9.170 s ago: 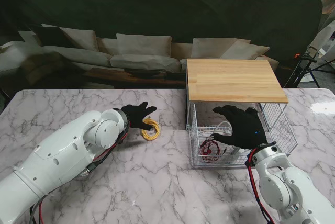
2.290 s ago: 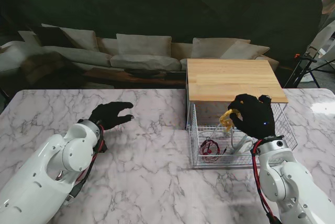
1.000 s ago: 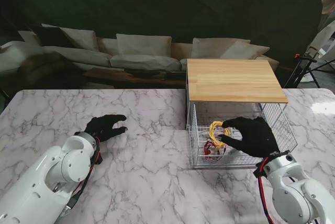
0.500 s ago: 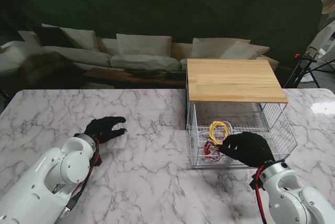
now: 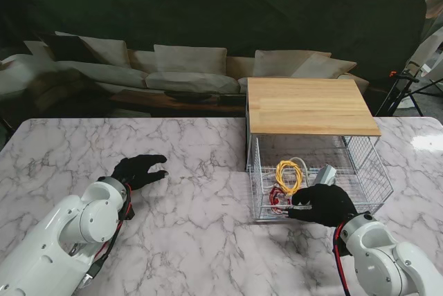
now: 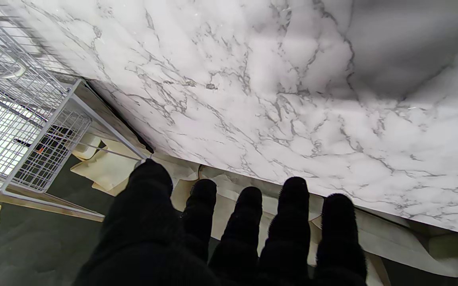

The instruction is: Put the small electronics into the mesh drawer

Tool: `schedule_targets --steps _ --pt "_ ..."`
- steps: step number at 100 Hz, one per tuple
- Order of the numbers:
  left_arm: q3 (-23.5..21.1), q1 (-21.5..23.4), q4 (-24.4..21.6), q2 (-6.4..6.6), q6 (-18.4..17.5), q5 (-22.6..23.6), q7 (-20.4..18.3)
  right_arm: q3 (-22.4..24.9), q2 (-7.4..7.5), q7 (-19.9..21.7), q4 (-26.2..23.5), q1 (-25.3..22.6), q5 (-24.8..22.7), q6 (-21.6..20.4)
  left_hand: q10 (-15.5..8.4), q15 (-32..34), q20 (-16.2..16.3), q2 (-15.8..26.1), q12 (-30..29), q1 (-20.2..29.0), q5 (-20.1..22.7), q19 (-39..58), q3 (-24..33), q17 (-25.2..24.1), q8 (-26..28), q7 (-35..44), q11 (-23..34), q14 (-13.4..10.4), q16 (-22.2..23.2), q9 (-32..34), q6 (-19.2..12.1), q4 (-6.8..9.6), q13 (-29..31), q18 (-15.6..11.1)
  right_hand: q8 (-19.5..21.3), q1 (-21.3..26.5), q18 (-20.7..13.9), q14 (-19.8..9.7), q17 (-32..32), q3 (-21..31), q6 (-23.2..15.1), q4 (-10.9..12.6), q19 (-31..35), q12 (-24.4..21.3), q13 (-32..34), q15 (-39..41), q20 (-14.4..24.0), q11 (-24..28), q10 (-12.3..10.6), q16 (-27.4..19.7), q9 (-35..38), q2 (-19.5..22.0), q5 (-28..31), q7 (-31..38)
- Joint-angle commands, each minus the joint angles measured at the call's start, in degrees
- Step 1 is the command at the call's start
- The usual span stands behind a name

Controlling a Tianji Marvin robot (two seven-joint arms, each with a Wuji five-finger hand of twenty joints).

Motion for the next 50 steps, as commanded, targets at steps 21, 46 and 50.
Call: schedule_targets --steps 21,46,50 --pt "0.42 -0.15 0.2 0.05 -0.1 -0.31 -1.15 -2.2 1.34 2.49 2.38 2.92 -6.25 -1.31 -0.77 -0.46 0.93 2.84 0.71 -0.88 -0.29 -2.21 -1.31 -1.24 0.23 -0.72 0.55 -0.65 0.69 0.7 0.5 -0.22 0.41 2.92 -2.98 12.27 -5.16 -4.4 -3.45 12.63 -14.73 0.76 -3.17 -0.99 -5.69 -2.7 1.2 -1.04 -8.36 -1.71 -6.55 -9.84 -9.57 2.25" --pt "0.65 -0.21 0.35 0.05 0.07 -0.63 -1.24 -6.27 1.54 2.65 6.57 7.3 -5.8 1.27 -0.78 -0.51 1.08 2.86 0.73 -0.9 -0.28 -2.53 -1.32 -1.19 0.23 -0.71 0.61 -0.69 0.69 0.82 0.47 -0.21 0.42 2.98 -6.19 19.5 -7.24 -4.87 0.25 22.57 -17.65 -3.12 1.21 0.64 -0.8 1.34 4.85 0.88 -8.89 1.08 -2.33 -5.27 -7.06 8.38" --pt "0.68 -0.2 0.35 0.06 0.13 -0.67 -1.27 -6.97 1.54 2.58 7.41 8.08 -5.63 1.73 -0.8 -0.51 1.11 2.87 0.72 -0.94 -0.23 -2.59 -1.36 -1.2 0.23 -0.69 0.59 -0.64 0.68 0.77 0.45 -0.22 0.45 3.0 -6.62 20.96 -7.99 -5.1 1.92 23.91 -17.79 -4.61 2.56 1.73 0.99 2.56 5.56 0.99 -8.49 1.89 -0.18 -5.97 -5.65 9.73"
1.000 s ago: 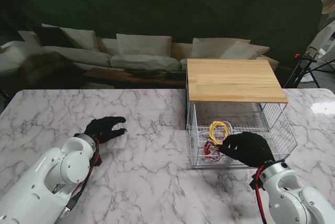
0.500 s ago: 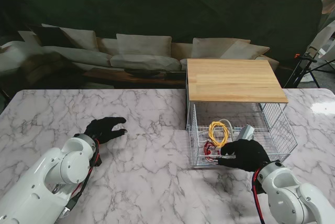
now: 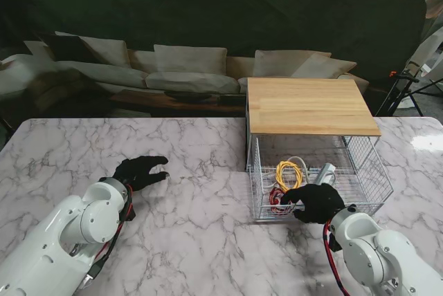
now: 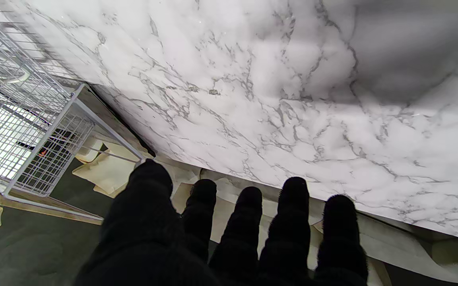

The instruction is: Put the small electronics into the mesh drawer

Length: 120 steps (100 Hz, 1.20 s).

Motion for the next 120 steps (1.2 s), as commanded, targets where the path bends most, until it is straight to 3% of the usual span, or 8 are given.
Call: schedule_targets --steps 1,9,15,32,97,120 --pt "0.27 -0.07 0.15 0.0 0.16 -0.27 -0.96 -0.69 -0.08 0.18 1.38 1.02 0.13 0.69 -0.81 -0.51 1.1 2.87 0.7 -1.02 -0.24 -1.92 -1.4 -0.85 0.23 -0.69 0.57 -0.63 0.68 0.72 0.46 -0.24 0.46 2.34 -1.53 3.73 -3.13 -0.21 2.04 3.51 -3.05 -3.3 2.67 1.8 3.15 2.61 1.72 1.24 -0.53 2.0 3.65 0.4 2.64 2.55" --pt "0.33 -0.01 0.17 -0.02 0.32 -0.36 -0.9 -1.94 -0.13 -0.64 3.09 2.45 0.53 1.49 -0.75 -0.5 1.15 2.86 0.71 -0.99 -0.25 -2.0 -1.36 -0.84 0.23 -0.69 0.6 -0.61 0.7 0.78 0.41 -0.23 0.5 2.41 -1.75 5.67 -4.25 -0.25 5.59 5.89 -2.66 -5.15 5.61 4.41 6.86 5.48 2.7 1.38 0.37 3.81 8.88 -0.17 6.95 5.07" --pt "0.35 0.04 0.15 -0.02 0.43 -0.39 -0.88 -2.77 -0.31 -2.39 4.35 3.34 0.97 2.0 -0.8 -0.52 1.19 2.87 0.71 -0.93 -0.23 -2.06 -1.32 -0.84 0.23 -0.68 0.6 -0.64 0.7 0.79 0.42 -0.22 0.44 2.38 -4.66 6.51 -4.87 0.23 8.61 7.76 -1.98 -6.12 7.81 7.03 10.71 8.66 2.89 2.78 1.05 5.8 13.84 0.15 11.16 8.43" --pt "0.48 -0.01 0.23 -0.05 0.58 -0.56 -0.75 -4.23 -0.92 -7.5 6.91 4.92 2.17 2.87 -0.76 -0.53 1.29 2.94 0.72 -0.96 -0.28 -2.24 -1.35 -0.84 0.23 -0.69 0.62 -0.72 0.7 0.8 0.44 -0.22 0.45 2.4 -3.45 6.2 -5.17 2.25 12.13 10.96 -1.09 -7.57 10.72 11.88 14.29 13.01 3.26 7.54 2.07 8.68 15.65 1.61 17.16 12.49" --pt "0.85 -0.15 0.73 -0.09 0.09 -1.03 -0.5 -5.76 -1.23 -14.06 14.1 11.23 1.06 -0.29 -0.85 -0.59 1.58 3.07 0.71 -1.01 -0.01 -2.74 -1.35 -0.88 0.27 -0.59 0.58 -0.71 0.71 0.74 0.44 -0.24 0.42 2.35 0.49 5.16 -6.7 0.93 11.94 10.5 -3.11 -7.63 11.07 13.0 13.99 12.72 2.93 8.66 0.56 9.03 14.12 3.95 17.16 12.68" --pt "0.95 0.0 0.75 -0.08 -0.16 -1.2 -0.52 -8.31 -1.48 -15.65 18.82 15.43 2.29 1.42 -0.76 -0.63 1.68 3.06 0.68 -1.05 0.06 -2.86 -1.35 -0.81 0.29 -0.57 0.53 -0.63 0.7 0.71 0.36 -0.24 0.34 2.36 0.73 4.89 -6.98 0.52 11.74 10.08 -3.42 -7.52 10.86 12.64 13.8 12.5 2.78 8.75 0.22 8.92 13.96 4.43 16.42 12.23"
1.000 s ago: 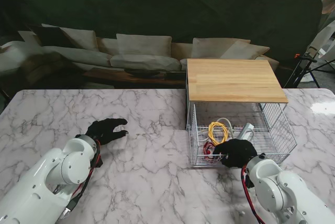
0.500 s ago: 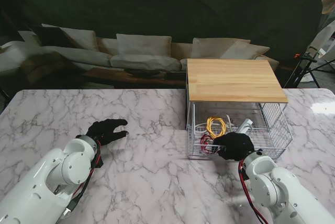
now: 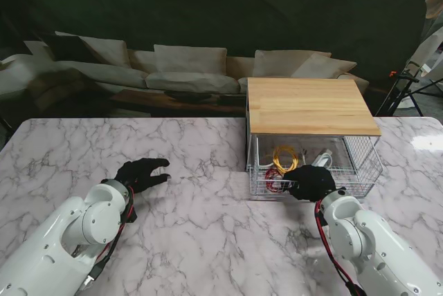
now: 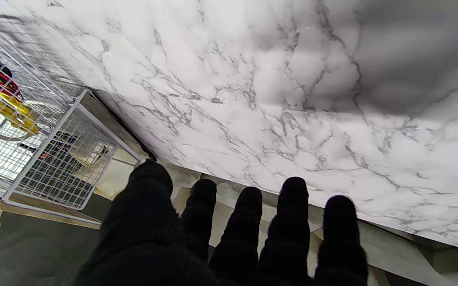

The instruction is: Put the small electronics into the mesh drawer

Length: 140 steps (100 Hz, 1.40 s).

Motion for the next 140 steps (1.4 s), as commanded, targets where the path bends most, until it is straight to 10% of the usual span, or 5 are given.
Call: schedule_targets --steps 1,120,134,140 --pt "0.29 0.14 0.07 -0.08 -0.24 -0.21 -0.73 -0.08 -0.12 -1.17 1.95 1.96 -0.18 1.44 -0.74 -0.6 0.97 3.05 0.68 -1.02 0.1 -1.54 -1.33 -0.74 0.29 -0.55 0.52 -0.34 0.7 0.7 0.38 -0.23 0.39 2.32 1.92 4.84 -1.92 -0.56 -0.02 7.54 -3.52 3.34 1.07 0.17 1.02 0.29 0.46 1.47 -1.2 0.83 -0.59 7.4 2.38 3.19" --pt "-0.39 2.05 -0.11 -0.19 -0.83 -0.55 0.26 -14.14 -2.42 -11.64 27.39 23.02 8.71 -0.87 -0.73 -0.12 2.2 3.22 0.62 -1.23 -0.47 -0.9 -1.36 -0.68 0.08 -0.91 0.41 -0.03 1.33 0.79 0.56 -0.25 0.65 2.34 -0.49 2.48 3.92 -4.48 -12.17 1.54 -7.76 5.02 -6.62 -6.1 -11.52 -9.73 -0.83 -5.47 -7.28 -5.31 -6.72 11.08 -3.77 3.4" --pt "-0.5 2.13 -0.12 -0.21 -0.96 -0.43 0.45 -13.82 -2.01 -9.56 26.0 22.27 8.28 -0.69 -0.66 -0.12 2.3 3.22 0.6 -1.27 -0.49 -0.83 -1.37 -0.72 0.07 -0.93 0.38 -0.06 1.44 0.77 0.57 -0.25 0.7 2.36 -8.48 -5.86 4.48 -2.03 -20.25 -7.05 -1.03 7.26 -11.67 -11.59 -23.72 -14.74 -1.49 -5.69 -2.73 -9.42 -22.94 9.01 -15.99 5.45" --pt "-0.54 2.16 -0.13 -0.2 -1.08 -0.33 0.44 -13.29 -1.86 -9.49 25.24 21.48 7.77 -1.19 -0.7 -0.15 2.33 3.21 0.58 -1.26 -0.52 -0.82 -1.38 -0.72 0.06 -0.94 0.34 -0.14 1.47 0.69 0.54 -0.26 0.67 2.34 0.86 -16.66 4.43 -1.66 -23.66 -6.06 2.58 11.05 -14.25 -13.55 -28.08 -15.96 -2.04 -6.37 -1.54 -11.21 -28.09 9.52 -16.73 -6.83"
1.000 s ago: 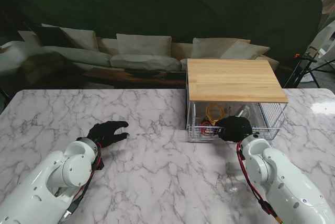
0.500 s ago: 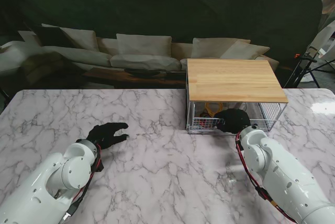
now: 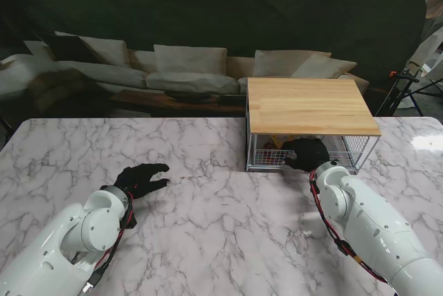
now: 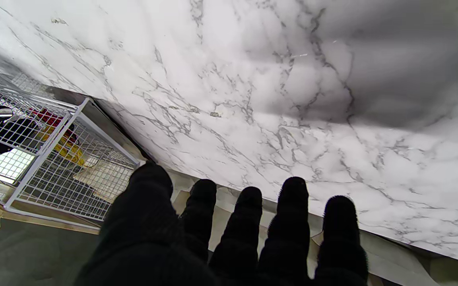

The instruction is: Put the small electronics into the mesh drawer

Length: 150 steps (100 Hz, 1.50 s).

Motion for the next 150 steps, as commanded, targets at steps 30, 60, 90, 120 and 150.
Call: schedule_targets --steps 30,60,90,120,150 --pt "-0.11 0.17 -0.14 -0.06 -0.69 0.5 -0.84 4.75 0.54 -2.76 -7.51 -7.33 -3.07 -0.45 -0.74 -0.19 1.3 2.55 0.56 -1.29 -0.64 -0.76 -1.39 -0.77 0.01 -0.98 0.34 -0.14 1.17 0.69 0.5 -0.26 0.77 2.23 5.38 -19.36 0.79 -1.23 -13.2 -14.56 7.94 5.33 -14.13 -4.93 -16.22 -8.84 -7.86 -8.27 2.87 -7.37 -16.82 11.84 -15.54 -18.33" --pt "0.02 0.06 -0.07 -0.08 -0.81 0.52 -0.67 12.67 0.81 -2.7 -21.47 -19.02 -6.59 -1.09 -0.48 -0.41 1.24 2.58 0.46 -1.3 -0.53 -0.97 -1.4 -0.9 0.05 -0.89 0.06 -0.21 1.13 -0.17 0.63 -0.26 0.25 2.18 6.17 -18.12 2.64 -0.46 -12.93 -15.34 7.55 5.86 -12.26 -4.91 -15.19 -7.69 -8.3 -7.97 2.2 -7.42 -16.32 11.54 -13.16 -18.26" --pt "-0.19 0.9 -1.18 -0.47 0.18 -1.25 0.67 22.05 0.63 -0.98 -41.74 -36.26 -8.83 -3.96 -0.84 -0.11 1.43 2.42 0.79 -1.07 1.88 -0.47 -1.36 0.09 0.5 0.19 0.79 -0.05 1.25 1.63 0.54 -0.28 0.77 2.1 7.69 -15.09 5.51 2.99 -12.0 -15.2 9.41 6.24 -10.72 -3.68 -9.8 -4.9 -7.95 -4.97 4.96 -5.01 -9.69 11.81 -6.95 -16.79" --pt "-2.45 5.51 -6.15 -1.67 -2.02 -3.22 6.79 20.6 -1.48 -6.53 -48.64 -34.28 0.27 -14.18 -1.9 0.82 2.21 2.33 5.86 -0.69 4.3 2.32 -1.38 0.84 1.57 1.32 5.93 -0.46 1.97 6.84 0.76 -0.37 2.38 1.93 8.2 -14.45 3.98 1.38 -8.04 -16.31 8.2 6.44 -8.59 -4.2 -7.81 -5.48 -7.41 -6.27 3.2 -4.51 -7.16 12.54 -5.25 -17.75" --pt "-2.48 7.07 -5.04 -3.36 -5.8 -10.57 13.3 11.7 -3.42 -10.66 -36.69 -25.64 8.88 -16.74 -1.72 0.93 0.75 3.03 4.53 0.03 3.27 3.83 -1.16 0.81 3.17 1.46 3.64 -1.95 2.73 1.07 0.68 -0.21 2.04 0.58 9.17 -14.6 3.01 -1.76 -5.9 -17.07 6.08 6.52 -7.11 -3.67 -5.1 -5.03 -6.98 -5.33 -0.45 -4.34 -3.43 13.83 -3.51 -16.26"
